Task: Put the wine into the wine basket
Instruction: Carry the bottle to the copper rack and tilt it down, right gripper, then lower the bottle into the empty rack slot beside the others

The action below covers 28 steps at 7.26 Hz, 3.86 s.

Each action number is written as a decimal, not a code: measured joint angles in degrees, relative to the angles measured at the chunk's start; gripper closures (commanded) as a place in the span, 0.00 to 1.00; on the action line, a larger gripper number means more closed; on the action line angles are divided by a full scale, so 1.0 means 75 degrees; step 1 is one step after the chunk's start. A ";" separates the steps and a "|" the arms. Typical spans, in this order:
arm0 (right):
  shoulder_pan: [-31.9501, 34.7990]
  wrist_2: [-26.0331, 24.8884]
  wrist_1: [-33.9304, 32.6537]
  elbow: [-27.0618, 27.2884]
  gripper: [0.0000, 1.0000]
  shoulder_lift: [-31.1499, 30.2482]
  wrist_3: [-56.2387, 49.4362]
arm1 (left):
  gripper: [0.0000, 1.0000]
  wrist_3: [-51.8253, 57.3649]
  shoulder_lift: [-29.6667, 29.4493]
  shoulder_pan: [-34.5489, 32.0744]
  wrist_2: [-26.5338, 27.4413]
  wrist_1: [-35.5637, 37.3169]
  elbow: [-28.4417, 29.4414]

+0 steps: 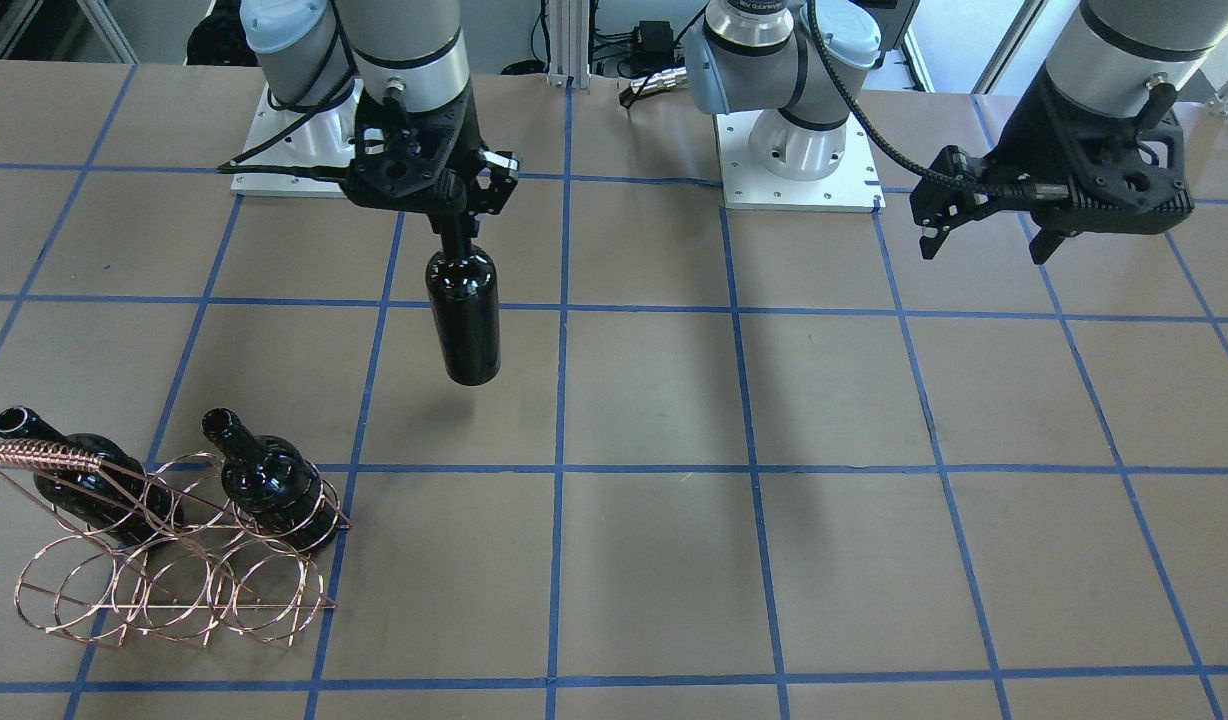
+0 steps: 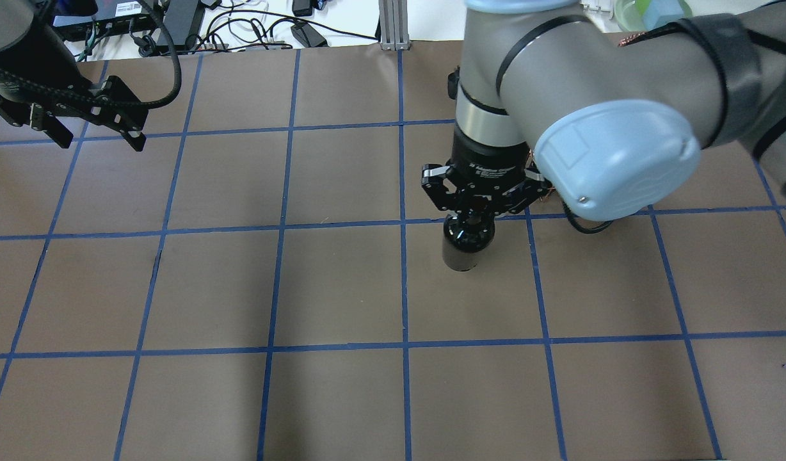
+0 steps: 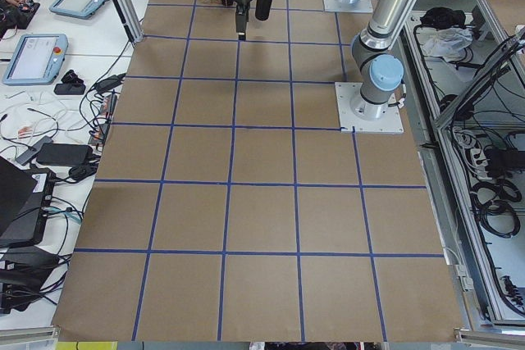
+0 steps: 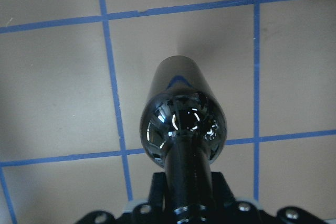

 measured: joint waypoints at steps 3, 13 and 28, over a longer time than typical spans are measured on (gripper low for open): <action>-0.1481 -0.0435 0.0489 -0.0026 0.80 -0.0366 -0.2106 | 0.00 -0.0487 0.0112 -0.0782 -0.0190 -0.0046 0.0000; -0.3522 -0.0612 0.0682 -0.2168 0.78 0.0918 -0.5211 | 0.00 -0.1538 0.0097 -0.1591 -0.0142 -0.0051 -0.0130; -0.3511 -0.0532 0.0151 -0.2079 0.76 0.2014 -0.5759 | 0.00 -0.1544 0.0245 -0.1592 -0.0127 -0.0055 -0.0238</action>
